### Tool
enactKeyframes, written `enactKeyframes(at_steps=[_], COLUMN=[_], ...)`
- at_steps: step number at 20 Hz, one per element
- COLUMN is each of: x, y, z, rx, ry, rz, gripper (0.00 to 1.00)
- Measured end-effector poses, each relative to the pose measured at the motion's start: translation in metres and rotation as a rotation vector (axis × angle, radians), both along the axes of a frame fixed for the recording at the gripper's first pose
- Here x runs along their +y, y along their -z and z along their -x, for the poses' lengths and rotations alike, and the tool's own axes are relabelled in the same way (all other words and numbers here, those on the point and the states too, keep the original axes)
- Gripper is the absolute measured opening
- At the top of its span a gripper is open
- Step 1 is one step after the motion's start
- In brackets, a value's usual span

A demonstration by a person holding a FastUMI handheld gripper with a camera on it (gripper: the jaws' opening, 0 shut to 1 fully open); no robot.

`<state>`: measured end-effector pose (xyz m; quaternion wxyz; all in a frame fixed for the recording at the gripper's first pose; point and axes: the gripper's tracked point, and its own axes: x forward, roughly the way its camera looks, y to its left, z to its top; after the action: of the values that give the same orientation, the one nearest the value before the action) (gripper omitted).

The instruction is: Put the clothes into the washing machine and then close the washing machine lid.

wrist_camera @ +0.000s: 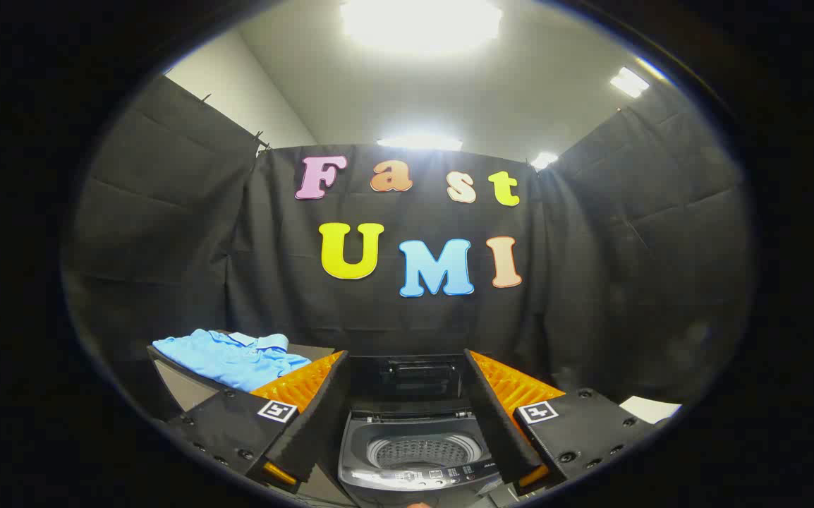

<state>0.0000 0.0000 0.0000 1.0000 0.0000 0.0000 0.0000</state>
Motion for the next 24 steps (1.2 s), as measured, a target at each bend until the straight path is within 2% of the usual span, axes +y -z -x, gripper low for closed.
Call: enactKeyframes(at_steps=[7,19,24], x=[0.007,0.012,0.029], y=[0.012,0.012,0.01], z=[-0.002,-0.016,-0.025], rx=[0.046,0.037,0.066], ry=[-0.008,-0.02,-0.057], rz=[-0.024,-0.001,-0.014], gripper=[0.98,0.98,0.98])
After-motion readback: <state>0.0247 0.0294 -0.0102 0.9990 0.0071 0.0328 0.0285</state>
